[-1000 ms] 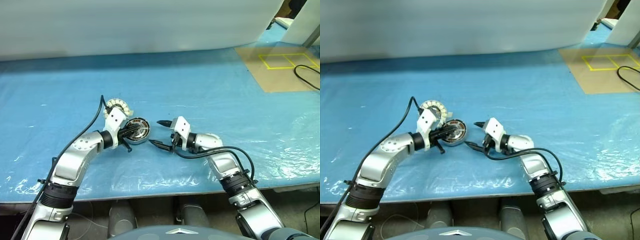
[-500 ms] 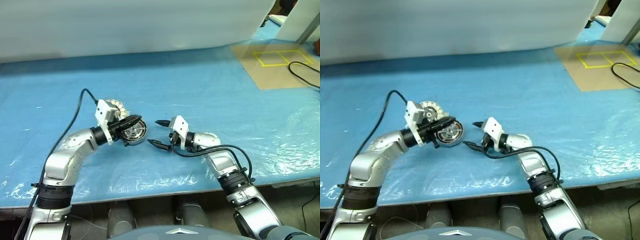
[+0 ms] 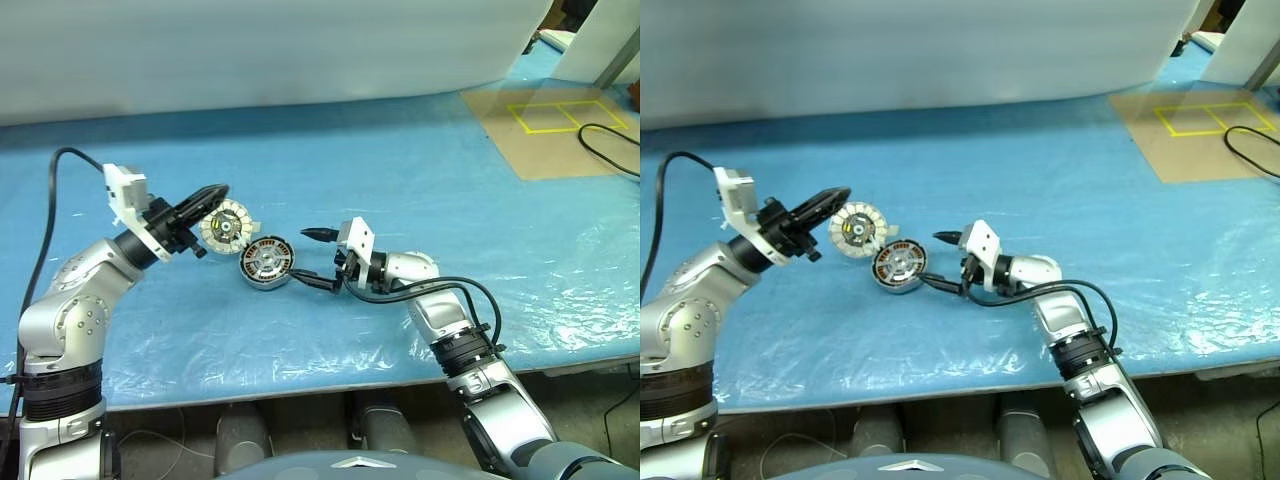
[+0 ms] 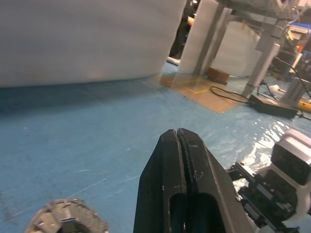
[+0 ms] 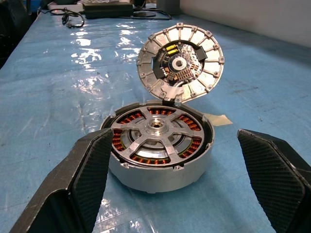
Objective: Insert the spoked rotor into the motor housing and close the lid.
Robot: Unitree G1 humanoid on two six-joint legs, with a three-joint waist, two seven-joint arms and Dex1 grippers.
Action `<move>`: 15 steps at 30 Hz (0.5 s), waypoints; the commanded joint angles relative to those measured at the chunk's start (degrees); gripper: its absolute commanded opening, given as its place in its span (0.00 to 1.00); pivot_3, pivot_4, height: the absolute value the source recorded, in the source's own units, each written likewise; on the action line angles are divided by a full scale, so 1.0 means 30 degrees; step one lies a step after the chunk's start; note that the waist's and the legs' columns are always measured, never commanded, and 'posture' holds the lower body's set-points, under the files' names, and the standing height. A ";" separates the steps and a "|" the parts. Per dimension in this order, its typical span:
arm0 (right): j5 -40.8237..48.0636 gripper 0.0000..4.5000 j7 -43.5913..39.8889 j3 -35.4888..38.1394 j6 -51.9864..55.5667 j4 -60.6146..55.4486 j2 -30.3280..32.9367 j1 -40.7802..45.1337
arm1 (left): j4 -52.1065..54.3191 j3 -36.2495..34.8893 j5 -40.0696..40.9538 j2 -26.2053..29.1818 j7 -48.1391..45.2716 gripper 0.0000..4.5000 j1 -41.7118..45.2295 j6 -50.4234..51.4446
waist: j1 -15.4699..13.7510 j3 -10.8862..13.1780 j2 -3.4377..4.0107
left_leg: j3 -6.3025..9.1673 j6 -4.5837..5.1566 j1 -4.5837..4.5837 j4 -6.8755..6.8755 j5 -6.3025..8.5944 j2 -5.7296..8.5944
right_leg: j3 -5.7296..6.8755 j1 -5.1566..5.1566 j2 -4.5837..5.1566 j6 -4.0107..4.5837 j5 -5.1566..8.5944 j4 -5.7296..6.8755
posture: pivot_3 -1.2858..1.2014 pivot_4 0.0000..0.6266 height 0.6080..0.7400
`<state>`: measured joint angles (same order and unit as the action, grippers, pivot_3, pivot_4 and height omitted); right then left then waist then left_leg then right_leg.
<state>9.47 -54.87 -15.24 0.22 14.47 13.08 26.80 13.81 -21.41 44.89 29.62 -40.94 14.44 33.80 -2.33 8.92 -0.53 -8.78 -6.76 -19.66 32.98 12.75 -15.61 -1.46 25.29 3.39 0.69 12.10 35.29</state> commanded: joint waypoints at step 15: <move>0.0086 0.96 -0.0350 -0.0088 0.0341 -0.1427 0.0329 -0.0013 | -0.6633 -0.2569 -0.1004 -0.1976 0.6761 0.01 0.1777 -0.1193 | -0.0027 0.0004 -0.0022 | 0.0007 0.0002 -0.0003 0.0012 -0.0001 0.0000 | 0.0002 -0.0007 -0.0001 -0.0007 -0.0005 0.0004 | 0.52 0.24 1.00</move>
<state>9.22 -55.91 -15.47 1.34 12.61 14.05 26.61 -4.94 -29.17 43.18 23.37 -21.60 18.71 31.04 -2.41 8.93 -0.60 -8.76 -6.75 -19.67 33.02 12.75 -15.60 -1.46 25.26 3.39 0.67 12.08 35.31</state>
